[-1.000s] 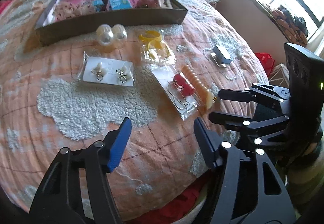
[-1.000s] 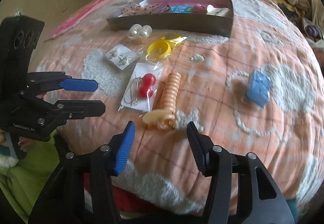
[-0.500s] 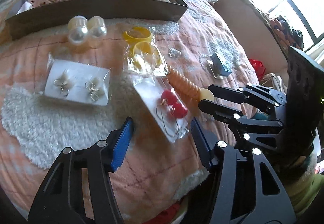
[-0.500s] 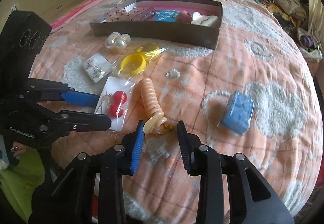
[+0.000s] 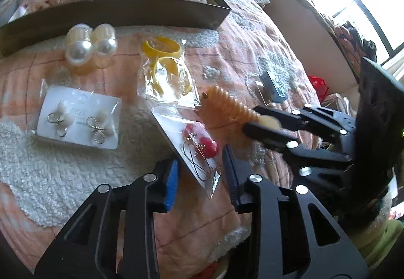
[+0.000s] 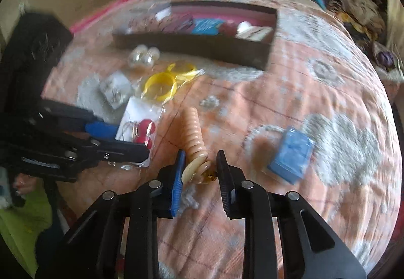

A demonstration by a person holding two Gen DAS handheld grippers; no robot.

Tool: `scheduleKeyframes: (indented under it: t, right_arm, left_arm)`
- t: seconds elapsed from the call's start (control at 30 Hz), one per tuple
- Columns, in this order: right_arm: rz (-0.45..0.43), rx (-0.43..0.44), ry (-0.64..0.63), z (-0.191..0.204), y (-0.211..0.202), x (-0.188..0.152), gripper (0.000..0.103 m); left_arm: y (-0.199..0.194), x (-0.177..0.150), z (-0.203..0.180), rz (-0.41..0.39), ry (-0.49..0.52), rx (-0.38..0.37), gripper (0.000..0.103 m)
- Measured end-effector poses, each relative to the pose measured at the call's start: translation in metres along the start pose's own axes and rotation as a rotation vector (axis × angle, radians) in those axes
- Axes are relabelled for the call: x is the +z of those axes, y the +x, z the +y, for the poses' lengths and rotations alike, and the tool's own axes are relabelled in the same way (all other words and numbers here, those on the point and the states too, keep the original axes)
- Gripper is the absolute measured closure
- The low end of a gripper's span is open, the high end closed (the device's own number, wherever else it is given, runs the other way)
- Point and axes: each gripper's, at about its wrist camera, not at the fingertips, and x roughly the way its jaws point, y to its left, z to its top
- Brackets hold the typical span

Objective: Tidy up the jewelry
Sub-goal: 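Grasp the red-bead earring bag with the left tool while the right tool grasps the orange coiled hair tie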

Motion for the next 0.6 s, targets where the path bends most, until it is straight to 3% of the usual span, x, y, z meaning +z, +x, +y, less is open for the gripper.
scheduleKeyframes:
  t: [0.07,0.3,0.6]
  right_arm:
    - [-0.031,0.005,0.035,-0.006,-0.012,-0.003,0.079]
    - [-0.103,0.008,0.132,-0.023,-0.04,-0.012,0.079]
    - [-0.138,0.033,0.098,-0.006,-0.05,-0.001,0.079]
  left_arm:
    - [0.0,0.001,-0.004,-0.008,0.015,0.013,0.085]
    - [-0.013,-0.002,-0.014,-0.033,0.052,0.004,0.086]
    - [-0.066,-0.013,-0.008,-0.124,0.097,0.074,0.086]
